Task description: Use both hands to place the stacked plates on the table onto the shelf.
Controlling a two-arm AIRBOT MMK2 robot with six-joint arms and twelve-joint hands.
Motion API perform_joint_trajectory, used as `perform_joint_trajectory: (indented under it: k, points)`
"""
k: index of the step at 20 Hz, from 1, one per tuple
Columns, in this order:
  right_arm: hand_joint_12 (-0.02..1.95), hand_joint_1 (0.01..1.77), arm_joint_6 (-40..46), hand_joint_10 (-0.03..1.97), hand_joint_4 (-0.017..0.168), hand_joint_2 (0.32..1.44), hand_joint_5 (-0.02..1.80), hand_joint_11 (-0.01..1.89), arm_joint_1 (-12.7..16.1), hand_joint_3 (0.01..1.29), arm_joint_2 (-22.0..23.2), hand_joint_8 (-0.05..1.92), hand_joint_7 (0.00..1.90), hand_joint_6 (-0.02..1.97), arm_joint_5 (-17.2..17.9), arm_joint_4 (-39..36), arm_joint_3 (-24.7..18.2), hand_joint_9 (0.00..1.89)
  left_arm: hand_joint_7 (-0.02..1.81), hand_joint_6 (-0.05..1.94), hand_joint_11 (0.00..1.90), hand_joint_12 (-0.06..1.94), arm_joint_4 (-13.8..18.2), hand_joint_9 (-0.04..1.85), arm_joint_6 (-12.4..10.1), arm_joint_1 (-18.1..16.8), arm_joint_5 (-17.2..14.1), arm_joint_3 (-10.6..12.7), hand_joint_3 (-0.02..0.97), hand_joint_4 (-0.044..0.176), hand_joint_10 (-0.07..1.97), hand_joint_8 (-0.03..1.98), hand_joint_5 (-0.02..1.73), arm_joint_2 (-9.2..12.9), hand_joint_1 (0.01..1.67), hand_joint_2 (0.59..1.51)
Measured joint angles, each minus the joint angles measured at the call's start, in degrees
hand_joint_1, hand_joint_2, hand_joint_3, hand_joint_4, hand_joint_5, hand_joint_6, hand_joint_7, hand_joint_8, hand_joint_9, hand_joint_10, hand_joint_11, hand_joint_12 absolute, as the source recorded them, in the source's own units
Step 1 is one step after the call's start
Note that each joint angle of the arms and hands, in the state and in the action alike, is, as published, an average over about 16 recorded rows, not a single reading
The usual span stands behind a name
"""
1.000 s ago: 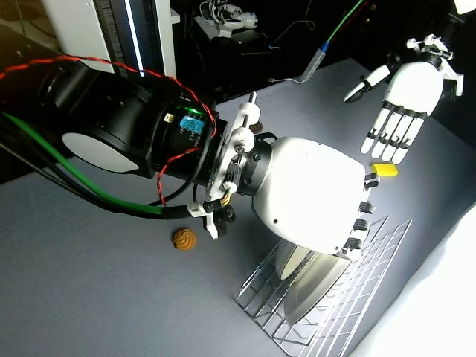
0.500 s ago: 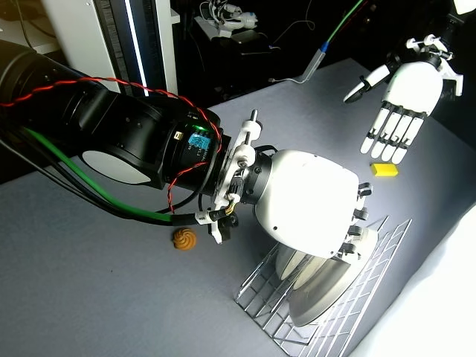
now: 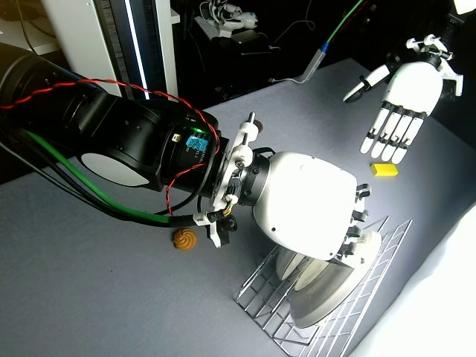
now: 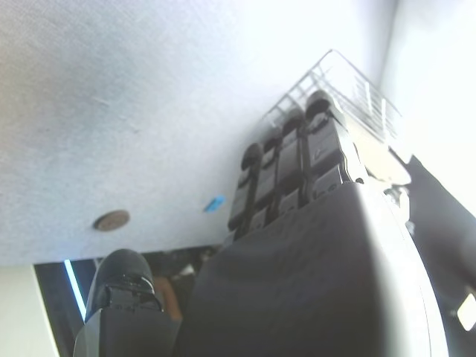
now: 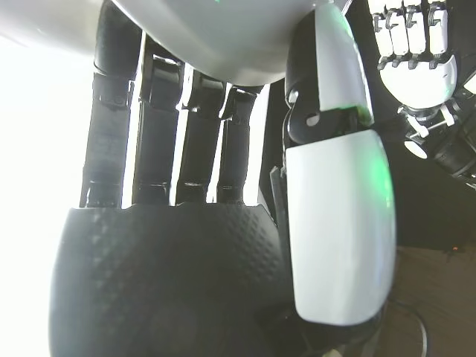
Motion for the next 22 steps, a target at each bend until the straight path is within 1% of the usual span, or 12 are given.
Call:
perform_joint_trajectory:
  k: [6,9,11,16,19,22]
  points:
    - [1.16,1.05,-0.3,0.06,-0.002,0.99,0.96,0.66,0.5,0.01,0.7,0.01,1.11,0.21,1.3,-1.5,-0.9,1.1,0.02,0.02,0.02,0.0,0.0,0.02,0.0,0.0,-0.1,0.0,0.019,0.0,0.0,-0.01,0.02,0.0,0.02,1.054]
    - [1.16,1.03,-1.5,0.05,0.0,1.0,0.97,0.65,1.3,0.01,1.6,0.01,1.09,0.09,2.1,-2.6,-2.2,1.1,0.02,0.02,0.02,0.0,0.0,0.02,0.0,0.0,-0.2,-0.1,0.019,0.0,0.0,-0.01,0.02,0.0,0.02,1.053]
    - [1.15,1.03,-2.7,0.05,0.0,0.99,0.97,0.65,2.0,0.01,2.6,0.01,1.08,0.06,2.6,-3.4,-3.6,1.1,0.02,0.02,0.02,0.0,0.0,0.02,0.0,0.0,-0.3,-0.2,0.019,0.0,0.0,-0.01,0.02,0.0,0.02,1.054]
    - [1.14,1.03,-6.8,0.04,0.0,0.99,0.97,0.65,3.6,0.01,7.0,0.01,1.07,0.07,3.5,-5.3,-8.9,1.1,0.02,0.02,0.02,0.0,-0.6,0.02,0.0,-0.1,-0.7,-0.6,0.019,0.0,0.0,-0.01,0.02,0.0,0.02,1.056]
    - [1.14,1.02,-9.3,0.04,0.0,0.99,0.97,0.64,4.5,0.01,11.1,0.01,1.07,0.07,3.7,-6.1,-13.3,1.1,0.02,0.02,0.02,0.0,-1.5,0.02,0.0,-0.1,-1.0,-1.3,0.019,0.0,0.0,-0.01,0.02,0.0,0.02,1.056]
    - [1.14,1.01,-11.6,0.04,0.001,0.98,0.97,0.63,5.1,0.01,16.0,0.01,1.07,0.07,3.3,-6.1,-18.0,1.1,0.02,0.02,0.02,0.01,-2.5,0.02,0.0,-0.1,-1.4,-2.6,0.02,0.0,0.0,-0.01,0.02,0.3,0.02,1.056]
